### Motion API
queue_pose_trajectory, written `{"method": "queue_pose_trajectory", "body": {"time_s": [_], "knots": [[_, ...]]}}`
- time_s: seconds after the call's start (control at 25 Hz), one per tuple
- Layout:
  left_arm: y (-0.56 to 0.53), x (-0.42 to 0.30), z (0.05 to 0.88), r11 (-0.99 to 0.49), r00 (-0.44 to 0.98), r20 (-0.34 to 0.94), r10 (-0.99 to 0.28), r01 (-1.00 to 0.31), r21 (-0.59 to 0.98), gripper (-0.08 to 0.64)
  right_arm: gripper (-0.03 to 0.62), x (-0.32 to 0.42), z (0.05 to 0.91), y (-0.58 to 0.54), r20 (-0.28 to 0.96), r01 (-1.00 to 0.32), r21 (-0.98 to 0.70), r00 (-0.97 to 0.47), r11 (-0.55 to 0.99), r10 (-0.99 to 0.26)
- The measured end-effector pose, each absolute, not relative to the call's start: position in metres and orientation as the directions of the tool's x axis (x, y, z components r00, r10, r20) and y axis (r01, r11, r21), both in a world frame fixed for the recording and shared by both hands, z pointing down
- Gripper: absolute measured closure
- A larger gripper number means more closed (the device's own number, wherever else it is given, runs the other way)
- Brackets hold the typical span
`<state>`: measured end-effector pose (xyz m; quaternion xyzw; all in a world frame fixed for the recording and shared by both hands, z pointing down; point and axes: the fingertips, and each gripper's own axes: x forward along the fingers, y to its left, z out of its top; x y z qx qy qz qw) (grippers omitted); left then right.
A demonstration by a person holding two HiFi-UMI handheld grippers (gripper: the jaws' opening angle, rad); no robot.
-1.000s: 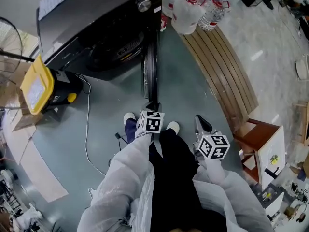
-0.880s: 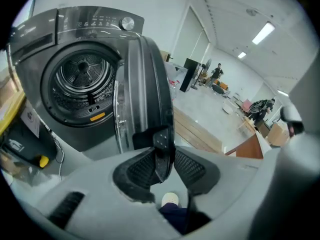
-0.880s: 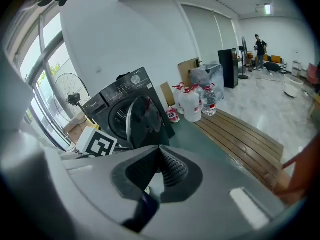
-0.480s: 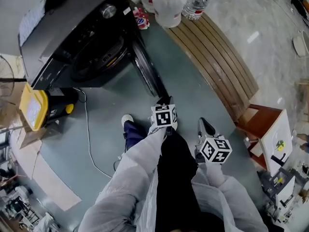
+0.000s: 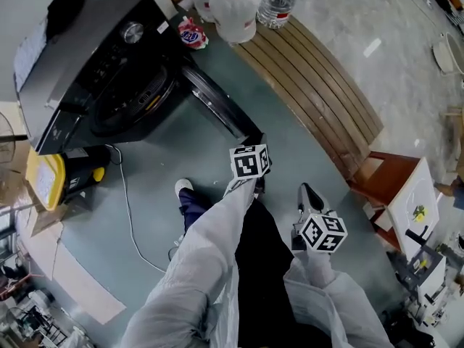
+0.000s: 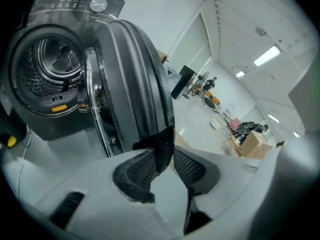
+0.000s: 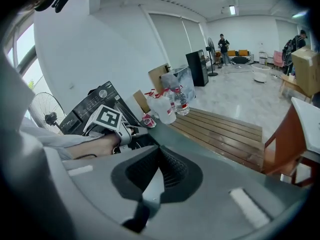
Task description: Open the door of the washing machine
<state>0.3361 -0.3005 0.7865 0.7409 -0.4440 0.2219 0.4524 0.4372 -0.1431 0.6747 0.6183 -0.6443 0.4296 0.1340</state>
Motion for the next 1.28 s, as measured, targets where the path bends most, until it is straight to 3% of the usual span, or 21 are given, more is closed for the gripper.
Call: {"method": "queue_pose_trajectory", "body": {"time_s": [0.36, 0.64, 1.04, 1.28], "knots": [[-0.309, 0.348, 0.774, -0.201, 0.542, 0.704, -0.459, -0.836, 0.511, 0.442, 0.581, 0.461, 0.665, -0.148, 0.684, -0.917, -0.378, -0.181, -0.131, -0.707], [-0.255, 0.293, 0.696, -0.286, 0.635, 0.646, -0.424, -0.77, 0.57, 0.417, 0.581, 0.435, 0.606, -0.18, 0.595, -0.908, -0.419, -0.267, -0.009, -0.758], [-0.262, 0.152, 0.515, -0.36, 0.57, 0.465, -0.677, -0.808, 0.467, 0.417, 0.581, 0.335, 0.507, -0.238, 0.455, -0.873, -0.411, -0.446, 0.263, -0.771], [-0.237, 0.047, 0.435, -0.345, 0.458, 0.379, -0.805, -0.879, 0.33, 0.475, 0.581, 0.248, 0.432, -0.267, 0.337, -0.825, -0.345, -0.553, 0.447, -0.762]]}}
